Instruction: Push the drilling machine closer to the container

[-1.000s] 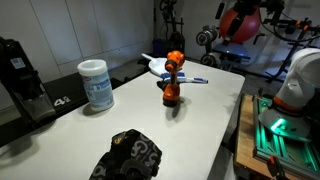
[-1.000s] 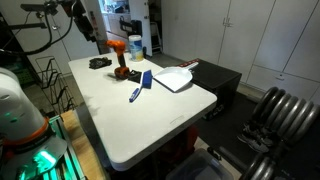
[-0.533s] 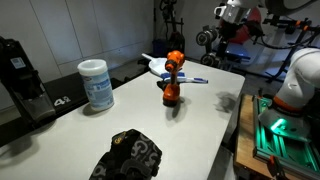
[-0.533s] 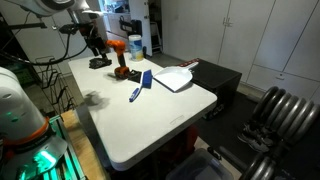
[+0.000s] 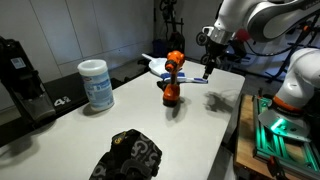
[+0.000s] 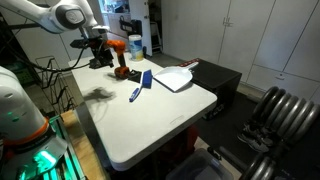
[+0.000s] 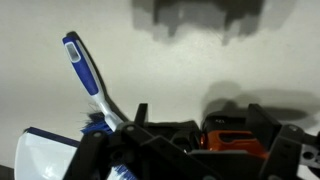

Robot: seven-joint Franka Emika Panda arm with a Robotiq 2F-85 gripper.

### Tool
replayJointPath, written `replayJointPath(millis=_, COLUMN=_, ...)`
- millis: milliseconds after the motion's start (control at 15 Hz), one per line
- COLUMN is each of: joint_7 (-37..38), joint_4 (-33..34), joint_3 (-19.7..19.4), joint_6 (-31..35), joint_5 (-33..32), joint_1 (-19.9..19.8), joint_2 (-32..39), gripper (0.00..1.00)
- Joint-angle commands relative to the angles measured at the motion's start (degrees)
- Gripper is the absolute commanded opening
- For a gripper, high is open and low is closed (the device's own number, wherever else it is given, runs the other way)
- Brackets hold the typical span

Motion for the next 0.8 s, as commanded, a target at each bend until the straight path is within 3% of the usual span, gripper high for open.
replayJointPath(millis=0, joint_7=0.26, joint_4=0.39, joint_3=-0.35, joint_6=0.07, joint_5=-1.8, joint_1=0.98, joint_2=0.93, gripper=1.0)
replayJointPath(millis=267, joint_7=0.1, joint_4=-0.88, joint_3=2.53, joint_6=5.24, joint_5=-9.92, joint_1=0.57, joint_2=4.03, gripper=1.0)
replayJointPath(millis=733, joint_7=5.97, joint_4=-2.64, joint_3=7.32, joint_6=22.71, joint_5=-29.18, joint_1=-3.6, joint_2=7.85, gripper=1.0)
